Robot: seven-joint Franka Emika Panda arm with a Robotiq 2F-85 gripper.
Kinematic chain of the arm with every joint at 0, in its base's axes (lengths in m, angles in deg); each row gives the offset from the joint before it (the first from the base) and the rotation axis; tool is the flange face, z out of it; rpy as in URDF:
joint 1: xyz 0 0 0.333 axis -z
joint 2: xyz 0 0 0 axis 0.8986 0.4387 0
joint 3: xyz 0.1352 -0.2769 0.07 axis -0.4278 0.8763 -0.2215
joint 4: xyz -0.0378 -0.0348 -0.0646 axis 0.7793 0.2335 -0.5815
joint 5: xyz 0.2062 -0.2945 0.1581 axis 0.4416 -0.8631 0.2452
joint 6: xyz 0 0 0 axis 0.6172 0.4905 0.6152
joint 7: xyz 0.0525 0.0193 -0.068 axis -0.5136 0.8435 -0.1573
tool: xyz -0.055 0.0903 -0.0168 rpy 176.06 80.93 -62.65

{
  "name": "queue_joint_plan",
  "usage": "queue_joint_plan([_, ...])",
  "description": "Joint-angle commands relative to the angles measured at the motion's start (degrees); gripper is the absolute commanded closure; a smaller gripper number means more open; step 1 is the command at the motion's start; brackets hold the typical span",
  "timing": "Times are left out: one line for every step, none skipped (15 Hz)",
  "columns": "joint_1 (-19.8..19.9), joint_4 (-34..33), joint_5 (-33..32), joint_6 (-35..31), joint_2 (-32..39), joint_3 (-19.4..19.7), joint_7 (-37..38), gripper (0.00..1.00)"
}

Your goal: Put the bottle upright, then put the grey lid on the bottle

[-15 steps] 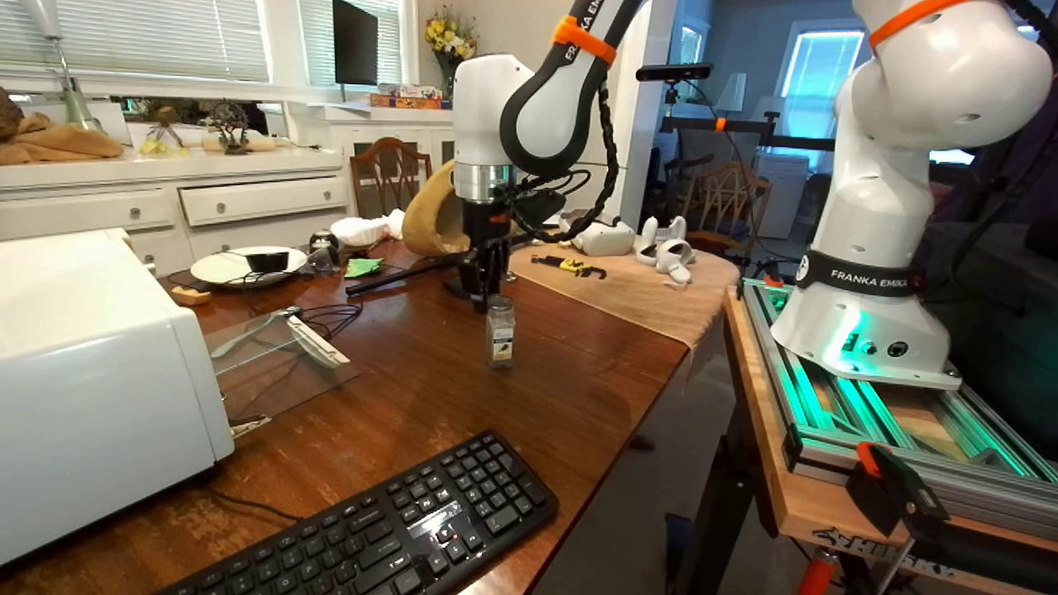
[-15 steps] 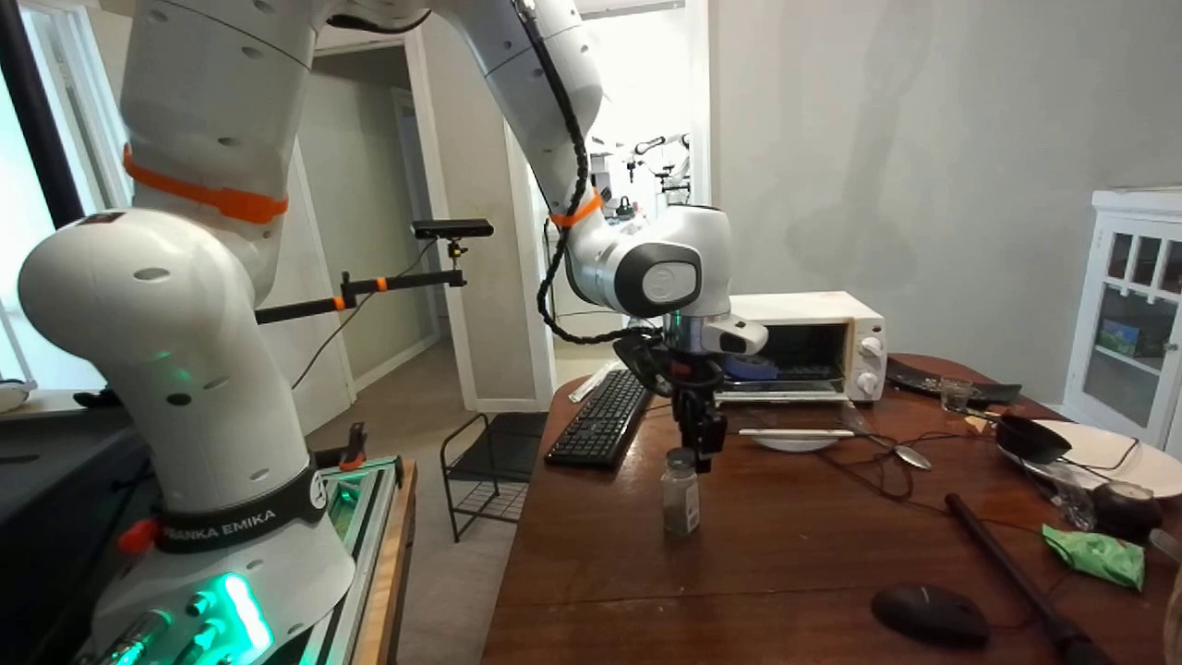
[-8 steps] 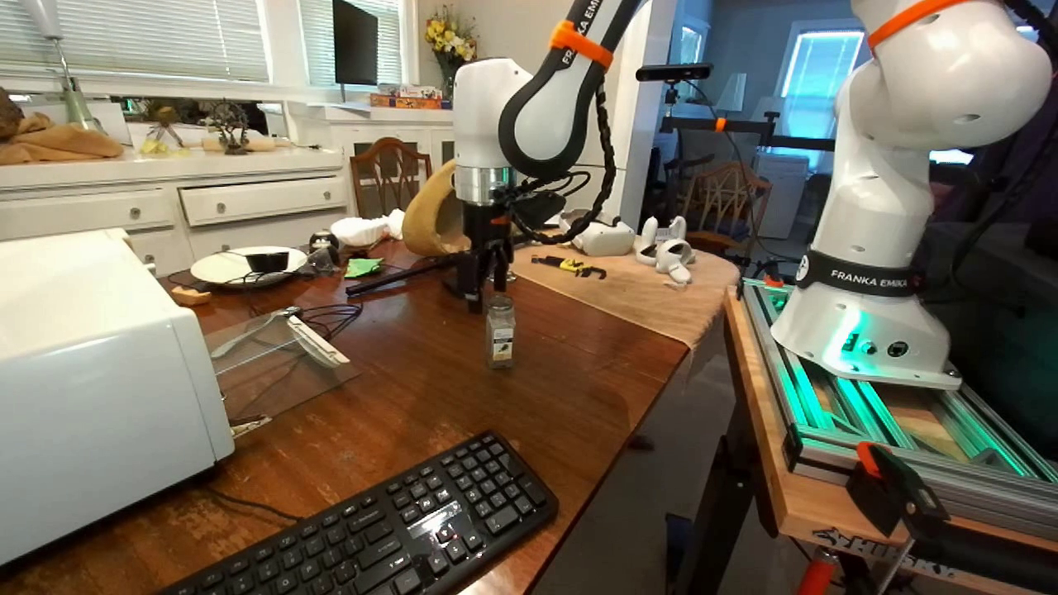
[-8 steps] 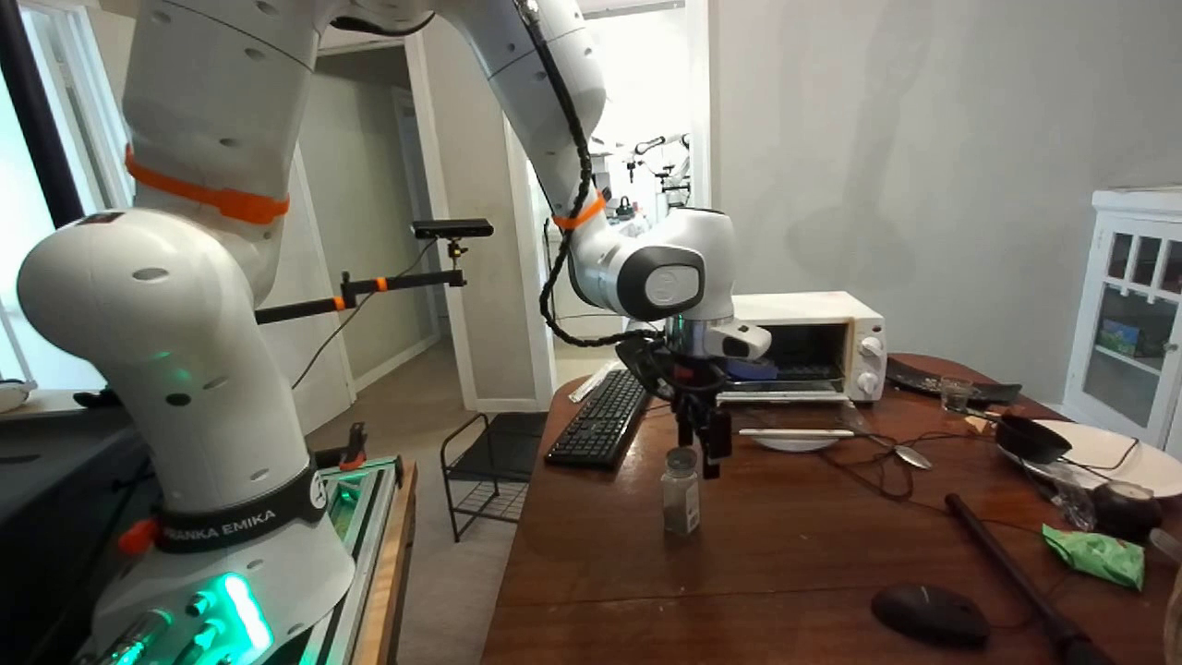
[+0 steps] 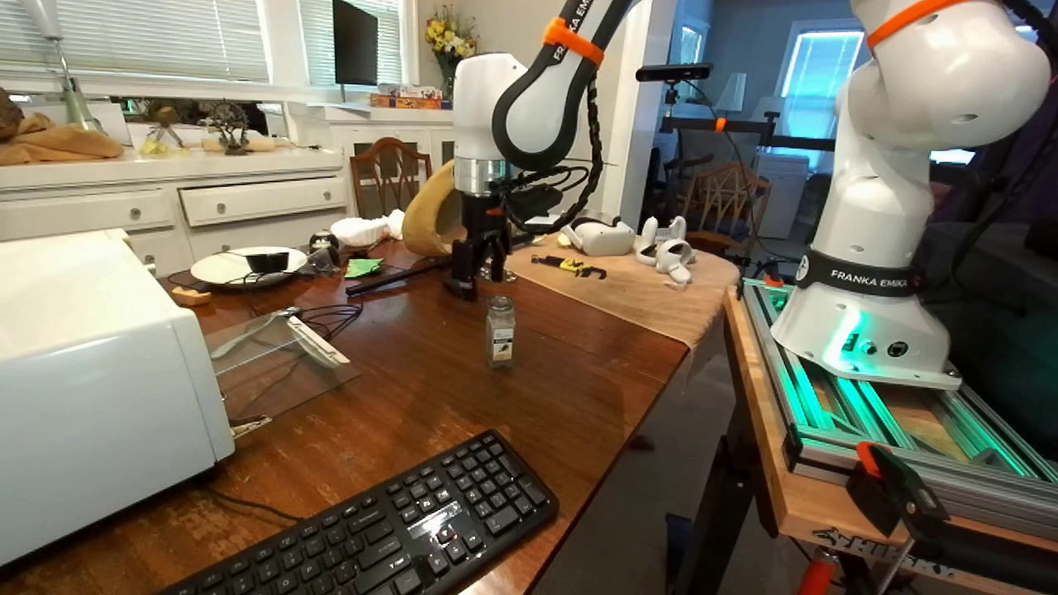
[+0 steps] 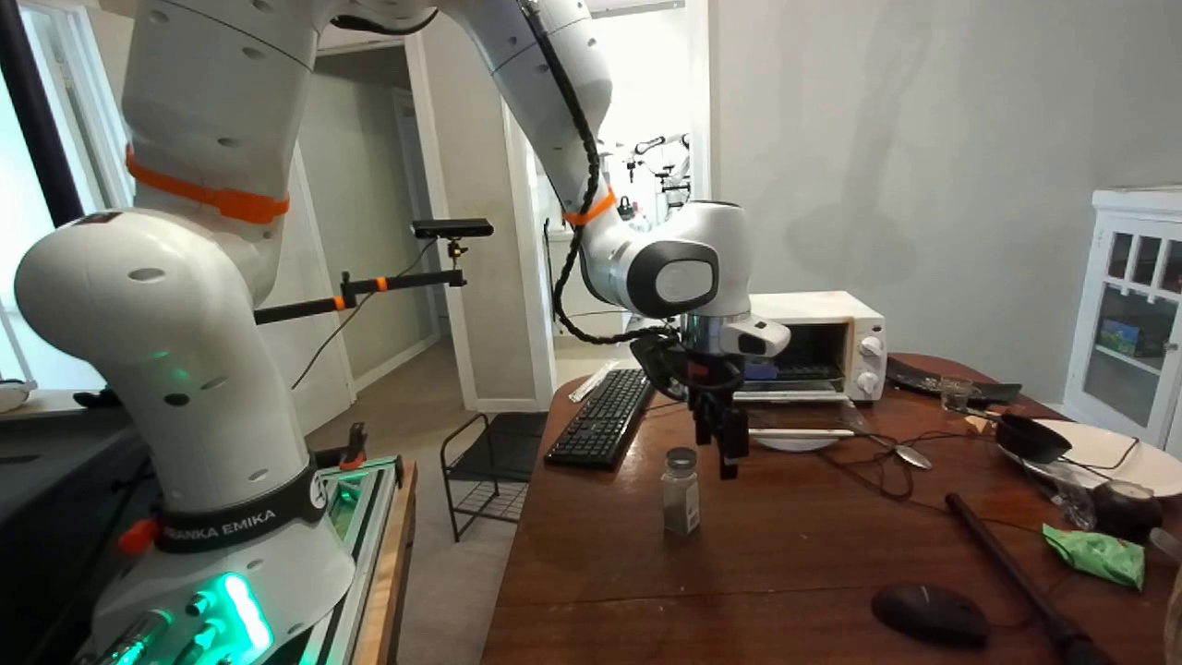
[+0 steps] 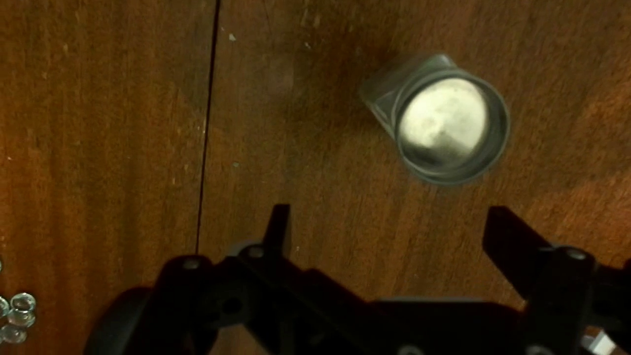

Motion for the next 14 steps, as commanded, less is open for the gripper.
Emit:
queue_joint_plan([-0.6, -0.6, 0.9, 1.8, -0.6, 0.6, 1.5, 0.0])
queue_joint_plan([-0.6, -0.5, 0.9, 1.6, -0.7, 0.8, 1.9, 0.0])
queue_joint_plan([-0.8, -0.3, 0.8, 1.1, -0.7, 1.2, 2.8, 0.0])
queue_joint_plan([-1.2, -0.1, 0.4, 0.7, -0.8, 1.9, 4.3, 0.0])
queue_joint_plan([-1.6, 0.2, 0.0, 0.2, -1.0, 2.8, 6.0, 0.0])
queue_joint_plan([-1.8, 0.6, -0.1, -0.3, -1.3, 3.6, 7.6, 0.0])
queue_joint_plan([-1.9, 0.9, 0.0, -0.8, -1.4, 4.2, 8.9, 0.0])
queue_joint_plan([-1.0, -0.5, 0.3, 0.0, -0.3, 2.9, 5.7, 0.0])
queue_joint_plan([-1.0, -0.5, 0.3, 0.0, -0.4, 3.4, 6.4, 0.0])
queue_joint_plan([-1.0, -0.5, 0.3, 0.0, -0.5, 3.7, 6.8, 0.0])
queue_joint_plan([-1.0, -0.5, 0.3, 0.0, -0.5, 3.8, 7.1, 0.0])
queue_joint_plan([-1.1, -0.5, 0.3, 0.0, -0.6, 3.8, 7.3, 0.0])
queue_joint_plan([-1.2, -0.5, 0.3, 0.0, -0.6, 3.8, 7.5, 0.0])
queue_joint_plan([-1.2, -0.5, 0.3, 0.0, -0.6, 3.8, 7.6, 0.0])
